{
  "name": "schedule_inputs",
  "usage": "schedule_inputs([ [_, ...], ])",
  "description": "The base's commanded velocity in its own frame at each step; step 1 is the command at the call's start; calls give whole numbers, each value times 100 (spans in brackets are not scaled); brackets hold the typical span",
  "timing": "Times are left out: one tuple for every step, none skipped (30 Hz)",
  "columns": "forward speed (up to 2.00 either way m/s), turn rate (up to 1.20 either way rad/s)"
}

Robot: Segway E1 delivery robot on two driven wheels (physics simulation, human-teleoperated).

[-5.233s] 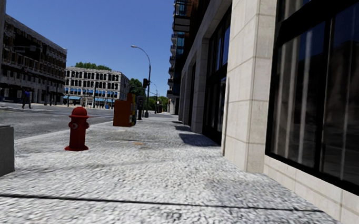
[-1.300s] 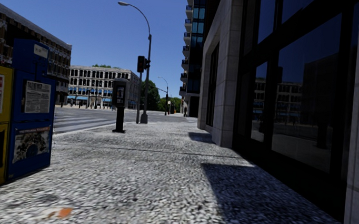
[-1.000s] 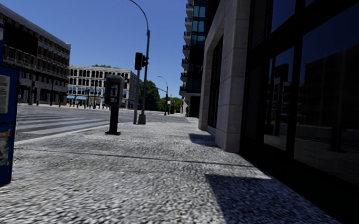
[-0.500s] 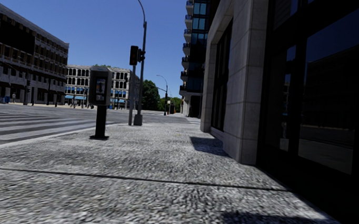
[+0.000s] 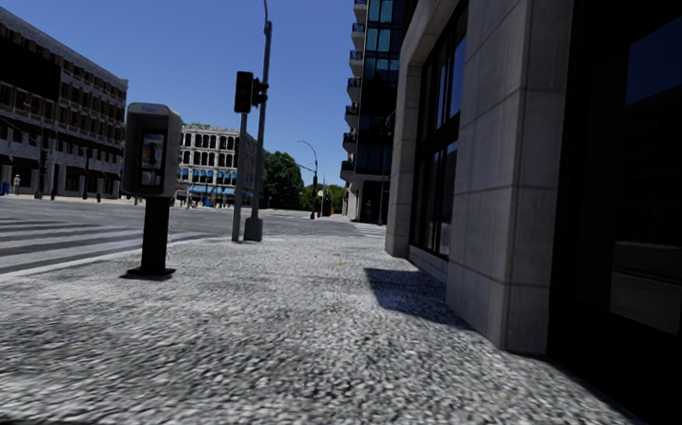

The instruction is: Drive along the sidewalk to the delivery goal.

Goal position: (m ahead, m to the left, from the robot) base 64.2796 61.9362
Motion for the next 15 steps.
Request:
schedule_inputs([
  [200,0],
  [200,0],
  [200,0],
  [200,0],
  [200,0],
  [200,0],
  [200,0],
  [200,0],
  [200,0],
  [200,0],
  [200,0],
  [200,0],
  [200,0],
  [200,0],
  [200,0],
])
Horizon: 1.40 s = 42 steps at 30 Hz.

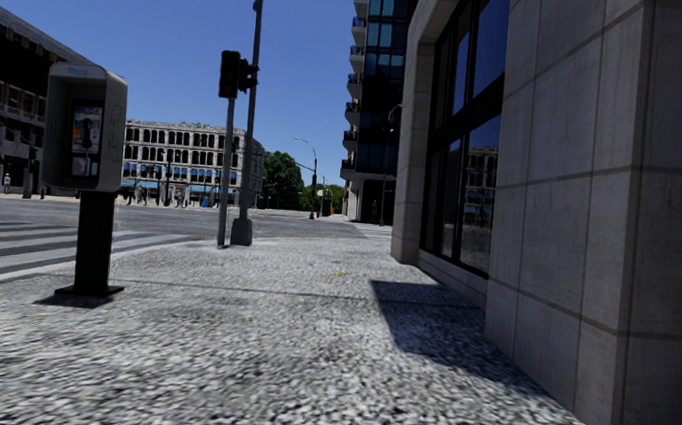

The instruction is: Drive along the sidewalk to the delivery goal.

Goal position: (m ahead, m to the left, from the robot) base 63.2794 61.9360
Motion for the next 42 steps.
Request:
schedule_inputs([
  [200,0],
  [200,0],
  [200,0],
  [200,0],
  [200,0],
  [200,0],
  [200,0],
  [200,0],
  [200,0],
  [200,0],
  [200,0],
  [200,0],
  [200,0],
  [200,0],
  [200,0],
  [200,0],
  [200,0],
  [200,0],
  [200,0],
  [200,0],
  [200,0],
  [200,0],
  [200,0],
  [200,0],
  [200,0],
  [200,0],
  [200,0],
  [200,0],
  [200,0],
  [200,0],
  [200,0],
  [200,0],
  [200,0],
  [200,0],
  [200,12],
  [200,20],
  [200,20],
  [200,24],
  [186,27],
  [160,31],
  [145,37],
  [145,37],
])
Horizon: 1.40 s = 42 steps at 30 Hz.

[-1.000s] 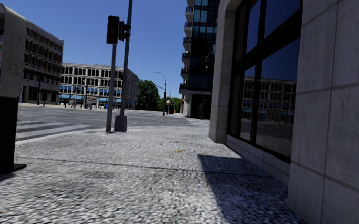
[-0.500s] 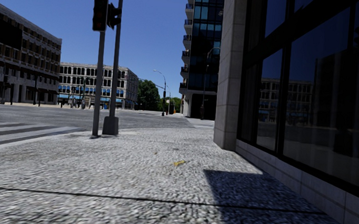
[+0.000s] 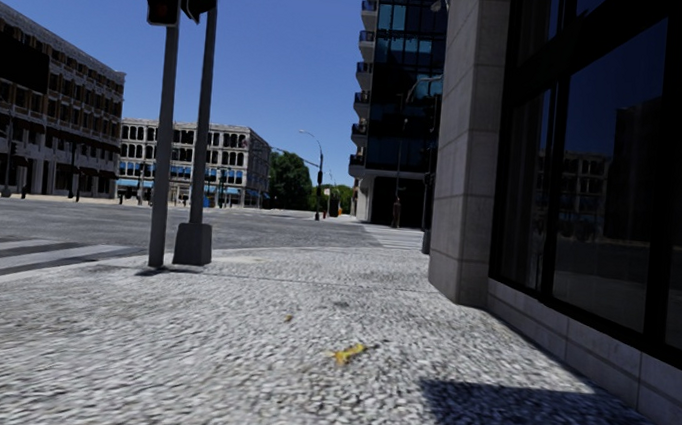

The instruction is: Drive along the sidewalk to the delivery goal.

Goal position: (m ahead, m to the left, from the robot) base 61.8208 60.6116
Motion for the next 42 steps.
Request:
schedule_inputs([
  [140,42],
  [139,46],
  [139,47],
  [139,47],
  [139,47],
  [139,47],
  [139,47],
  [139,47],
  [139,47],
  [139,47],
  [139,47],
  [139,47],
  [140,47],
  [140,47],
  [140,47],
  [140,47],
  [141,47],
  [144,47],
  [144,47],
  [149,47],
  [154,47],
  [159,47],
  [161,47],
  [161,47],
  [162,47],
  [162,47],
  [162,47],
  [162,47],
  [162,56],
  [162,57],
  [162,57],
  [162,57],
  [162,57],
  [162,57],
  [162,57],
  [162,57],
  [162,57],
  [162,57],
  [162,57],
  [162,57],
  [162,57],
  [162,57],
])
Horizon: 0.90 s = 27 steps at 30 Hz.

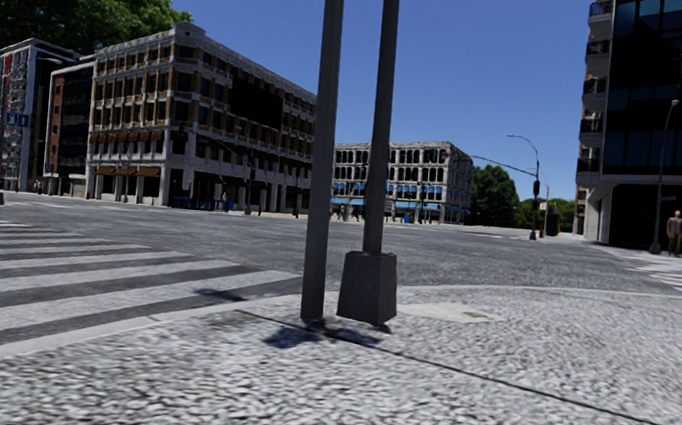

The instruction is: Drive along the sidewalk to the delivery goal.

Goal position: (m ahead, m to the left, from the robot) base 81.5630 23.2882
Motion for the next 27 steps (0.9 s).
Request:
schedule_inputs([
  [162,57],
  [162,57],
  [162,57],
  [162,58],
  [162,58],
  [162,58],
  [162,58],
  [162,58],
  [162,62],
  [162,62],
  [162,65],
  [162,66],
  [162,66],
  [162,66],
  [162,67],
  [162,68],
  [162,69],
  [162,69],
  [162,69],
  [162,70],
  [162,70],
  [162,74],
  [162,74],
  [162,78],
  [162,79],
  [162,79],
  [162,79],
])
